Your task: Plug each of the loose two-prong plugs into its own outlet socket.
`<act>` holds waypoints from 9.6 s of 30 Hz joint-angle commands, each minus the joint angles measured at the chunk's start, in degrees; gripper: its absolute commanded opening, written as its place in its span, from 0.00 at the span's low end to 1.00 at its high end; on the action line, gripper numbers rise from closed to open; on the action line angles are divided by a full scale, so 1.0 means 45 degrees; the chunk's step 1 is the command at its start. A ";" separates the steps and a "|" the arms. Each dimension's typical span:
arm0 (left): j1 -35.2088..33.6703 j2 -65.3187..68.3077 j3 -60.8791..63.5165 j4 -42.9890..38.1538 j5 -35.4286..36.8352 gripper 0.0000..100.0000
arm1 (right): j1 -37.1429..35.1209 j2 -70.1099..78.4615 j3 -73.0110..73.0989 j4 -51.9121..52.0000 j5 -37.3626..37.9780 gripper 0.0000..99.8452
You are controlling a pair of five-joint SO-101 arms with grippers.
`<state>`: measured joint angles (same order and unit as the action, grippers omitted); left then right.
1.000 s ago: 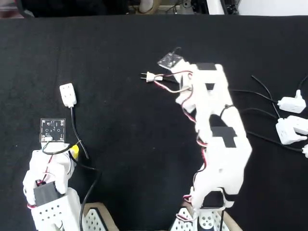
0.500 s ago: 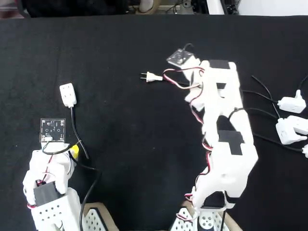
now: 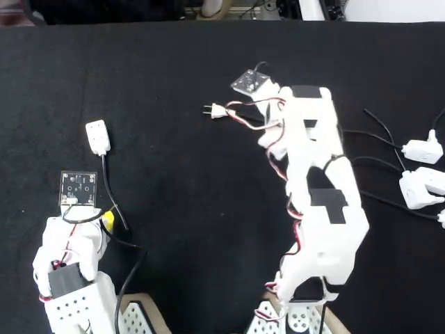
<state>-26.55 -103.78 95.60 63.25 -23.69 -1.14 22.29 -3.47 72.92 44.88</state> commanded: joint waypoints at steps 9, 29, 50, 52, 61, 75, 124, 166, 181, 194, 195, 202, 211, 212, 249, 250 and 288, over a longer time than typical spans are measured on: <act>0.0010 -0.0117 -0.0049 -0.0098 -0.0098 0.26 | -0.1797 -0.0654 -0.0928 -0.1817 -0.2110 0.08; 0.0010 -0.0117 -0.0049 -0.0098 -0.0098 0.26 | -0.1817 -0.0654 0.0791 -0.3282 -0.2090 0.08; 0.0010 -0.0117 -0.0049 -0.0098 -0.0098 0.26 | -0.1817 -0.0654 0.1045 -0.3302 -0.2110 0.08; 0.0010 -0.0117 -0.0049 -0.0098 -0.0098 0.26 | -0.1817 -0.0654 0.1045 -0.3302 -0.2110 0.08; 0.0010 -0.0117 -0.0049 -0.0098 -0.0098 0.26 | -0.1915 -0.0654 0.1397 -0.3536 -0.2110 0.08; -0.0127 -0.0117 -0.0029 0.0000 -0.0137 0.26 | -0.2325 -0.0654 0.1807 -0.3751 -0.1661 0.08; -0.0010 -0.0117 0.0127 0.0000 -0.0742 0.26 | -0.0586 0.7062 -0.8801 -0.0449 0.4825 0.07; 0.0010 -0.0117 0.0127 -0.0078 -0.0742 0.26 | 0.4122 0.7844 -1.1985 0.6291 0.9963 0.01; 0.0010 -0.0117 0.0127 -0.0059 -0.0742 0.26 | 0.3653 0.0459 -0.3565 0.4493 1.0042 0.01; 0.0010 -0.0117 0.0127 -0.0039 -0.0742 0.26 | 0.1758 -0.6965 0.6027 -0.1016 1.0002 0.01; 0.0010 -0.0117 0.0127 -0.0039 -0.0742 0.26 | 0.1563 -0.7004 0.6144 -0.1055 0.9983 0.01; 0.0010 -0.0117 0.0127 -0.0020 -0.0742 0.26 | 0.0195 -0.7023 0.6144 -0.1563 0.8713 0.01; 0.0010 -0.0117 0.0127 0.0000 -0.0762 0.26 | -0.1954 -0.7121 0.6125 -0.4024 0.5333 0.01; 0.0010 -0.0117 0.0127 0.0000 -0.0762 0.26 | -0.1954 -0.7121 0.6125 -0.4142 0.4962 0.02; -0.0029 -0.0117 0.0127 0.0020 -0.1211 0.26 | -0.2071 -1.2571 1.0462 -0.3790 -1.0471 0.17; -0.0029 -0.0117 0.0127 0.0020 -0.1211 0.26 | -0.2071 -1.2904 1.0579 -0.3770 -1.1468 0.20; -0.0010 -0.0117 0.0147 0.0039 -0.1211 0.26 | -0.3536 -0.4698 0.8840 -1.0979 -2.7370 0.24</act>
<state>-26.55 -103.78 95.87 63.25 -28.88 -17.14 -0.66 39.08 27.91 -77.14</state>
